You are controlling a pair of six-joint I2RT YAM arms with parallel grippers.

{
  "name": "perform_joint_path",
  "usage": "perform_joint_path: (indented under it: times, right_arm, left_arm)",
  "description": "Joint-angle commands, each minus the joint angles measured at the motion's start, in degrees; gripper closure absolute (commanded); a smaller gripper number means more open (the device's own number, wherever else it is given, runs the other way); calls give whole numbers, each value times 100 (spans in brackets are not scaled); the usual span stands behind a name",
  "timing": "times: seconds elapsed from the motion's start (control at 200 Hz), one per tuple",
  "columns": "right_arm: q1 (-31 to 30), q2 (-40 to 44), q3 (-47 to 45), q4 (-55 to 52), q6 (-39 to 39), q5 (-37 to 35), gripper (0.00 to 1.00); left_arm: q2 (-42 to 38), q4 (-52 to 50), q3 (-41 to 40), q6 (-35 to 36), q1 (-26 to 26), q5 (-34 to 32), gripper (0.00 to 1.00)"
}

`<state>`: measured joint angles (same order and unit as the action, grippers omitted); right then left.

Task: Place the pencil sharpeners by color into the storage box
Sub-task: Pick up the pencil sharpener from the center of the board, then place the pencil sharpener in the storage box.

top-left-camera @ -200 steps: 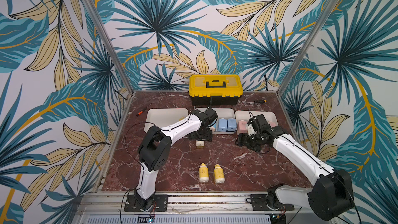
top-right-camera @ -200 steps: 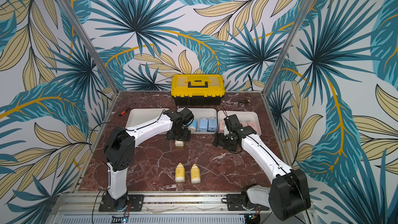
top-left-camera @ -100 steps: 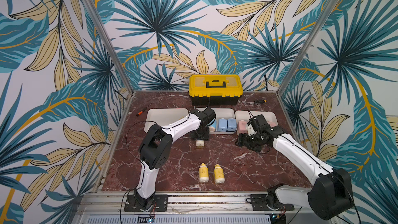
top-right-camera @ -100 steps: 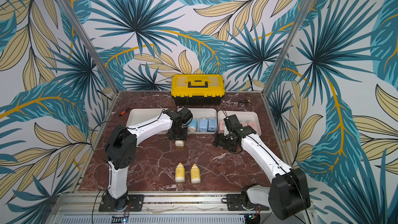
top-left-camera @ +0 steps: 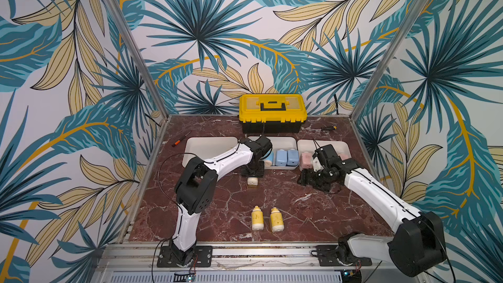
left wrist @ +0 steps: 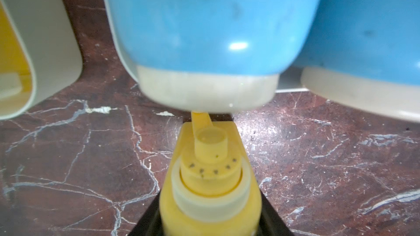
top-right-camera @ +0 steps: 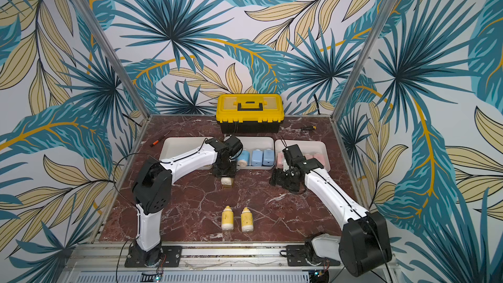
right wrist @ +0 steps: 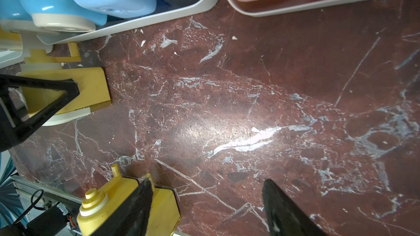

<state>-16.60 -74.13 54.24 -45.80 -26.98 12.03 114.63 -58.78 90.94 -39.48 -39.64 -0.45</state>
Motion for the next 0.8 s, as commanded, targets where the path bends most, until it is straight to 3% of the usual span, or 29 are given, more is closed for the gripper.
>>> perform_joint_path:
  times: [0.0,0.441,0.796]
  right_arm:
    - [10,-96,95,-105,46,5,22]
    - [8,-163,252,-140,28,72,22]
    - [12,-220,337,-180,35,115,22]
  left_arm:
    - [-287,-45,-163,-51,22,121,63]
    - [-1194,-59,-527,53,234,249,64]
    - [-2432,-54,-789,107,841,189,64]
